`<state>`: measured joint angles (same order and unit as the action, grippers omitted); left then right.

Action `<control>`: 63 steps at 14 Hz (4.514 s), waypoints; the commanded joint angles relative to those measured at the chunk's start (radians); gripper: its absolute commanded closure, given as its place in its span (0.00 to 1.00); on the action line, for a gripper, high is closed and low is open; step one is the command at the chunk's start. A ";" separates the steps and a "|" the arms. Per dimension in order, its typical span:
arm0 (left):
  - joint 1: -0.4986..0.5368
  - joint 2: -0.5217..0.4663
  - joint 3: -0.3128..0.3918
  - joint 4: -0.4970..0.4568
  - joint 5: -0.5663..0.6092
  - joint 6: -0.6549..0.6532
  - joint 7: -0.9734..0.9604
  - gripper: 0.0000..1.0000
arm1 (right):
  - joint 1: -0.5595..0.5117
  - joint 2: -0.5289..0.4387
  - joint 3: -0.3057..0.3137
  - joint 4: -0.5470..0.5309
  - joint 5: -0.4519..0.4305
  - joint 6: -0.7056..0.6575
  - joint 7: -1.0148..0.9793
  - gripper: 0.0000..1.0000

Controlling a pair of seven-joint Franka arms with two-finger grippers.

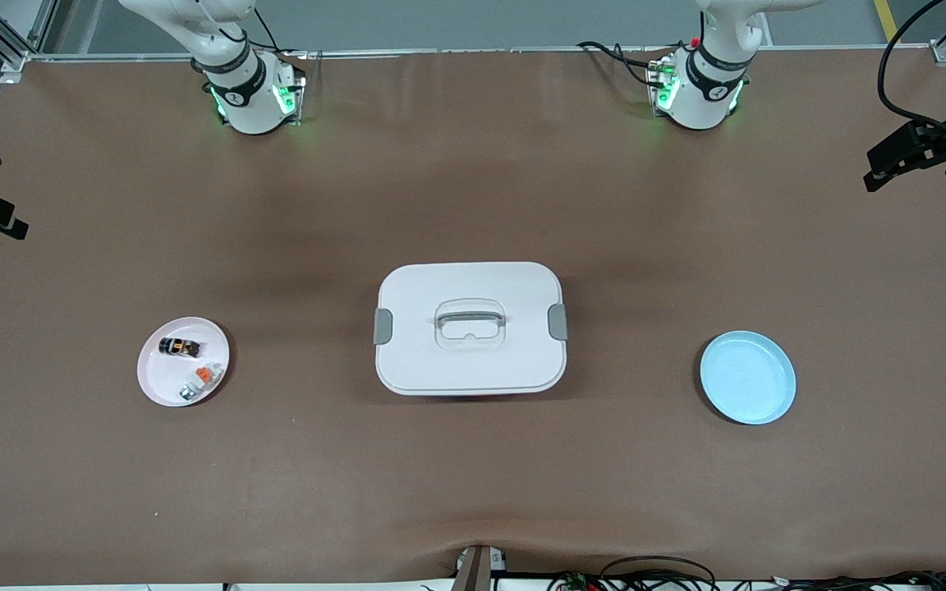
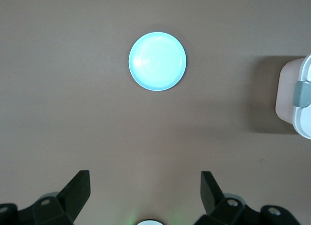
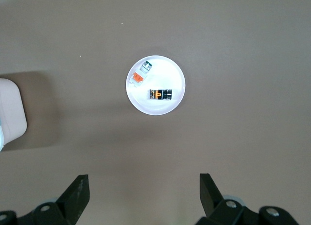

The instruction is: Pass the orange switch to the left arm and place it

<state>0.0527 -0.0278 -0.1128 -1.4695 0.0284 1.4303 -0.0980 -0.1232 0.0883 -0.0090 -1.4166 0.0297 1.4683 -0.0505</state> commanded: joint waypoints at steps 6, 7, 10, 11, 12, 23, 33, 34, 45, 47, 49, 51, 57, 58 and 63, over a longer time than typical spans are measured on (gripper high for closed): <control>0.003 -0.004 0.005 0.017 -0.001 -0.011 0.006 0.00 | -0.023 0.001 0.012 0.005 -0.010 0.000 -0.020 0.00; 0.004 -0.004 0.004 0.018 -0.001 -0.016 0.006 0.00 | -0.023 0.002 0.012 0.005 -0.010 0.000 -0.020 0.00; 0.004 -0.004 0.031 0.040 -0.013 -0.024 0.007 0.00 | -0.024 0.001 0.012 0.005 -0.011 -0.002 -0.022 0.00; 0.004 -0.001 0.033 0.034 -0.013 -0.024 0.012 0.00 | -0.032 0.002 0.012 0.005 -0.011 -0.002 -0.022 0.00; 0.003 0.002 0.032 0.028 -0.013 -0.025 0.012 0.00 | -0.032 0.002 0.012 0.005 -0.010 -0.002 -0.022 0.00; 0.003 0.000 0.031 -0.014 -0.013 -0.018 0.012 0.00 | -0.050 0.053 0.012 -0.034 0.012 0.072 -0.022 0.00; 0.001 0.000 0.030 -0.028 -0.012 -0.011 0.012 0.00 | -0.081 0.105 0.012 -0.357 0.038 0.452 -0.075 0.00; 0.001 0.002 0.030 -0.028 -0.012 -0.010 0.012 0.00 | -0.084 0.134 0.012 -0.358 0.038 0.452 -0.074 0.00; -0.001 0.005 0.027 -0.034 -0.013 0.015 0.012 0.00 | -0.085 0.289 0.017 -0.447 0.067 0.780 -0.146 0.00; -0.001 0.006 0.027 -0.034 -0.013 0.019 0.011 0.00 | -0.084 0.294 0.018 -0.473 0.068 0.817 -0.146 0.00; -0.002 0.014 0.025 -0.034 -0.013 0.024 0.012 0.00 | -0.082 0.294 0.018 -0.511 0.067 0.874 -0.144 0.00; -0.004 0.015 0.024 -0.034 -0.013 0.025 0.011 0.00 | -0.079 0.295 0.020 -0.551 0.067 0.935 -0.144 0.00; -0.004 0.019 0.024 -0.037 -0.012 0.025 0.011 0.00 | -0.073 0.329 0.026 -0.616 0.068 1.046 -0.143 0.00; -0.005 0.019 0.024 -0.037 -0.013 0.025 0.012 0.00 | -0.073 0.337 0.027 -0.616 0.070 1.047 -0.141 0.00; -0.004 0.015 0.022 -0.042 -0.013 0.025 0.011 0.00 | -0.070 0.383 0.029 -0.611 0.151 1.047 -0.143 0.00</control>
<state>0.0491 -0.0068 -0.0891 -1.5036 0.0284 1.4466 -0.0973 -0.1877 0.4539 0.0100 -2.0320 0.1568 2.5044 -0.1807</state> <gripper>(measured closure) 0.000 0.000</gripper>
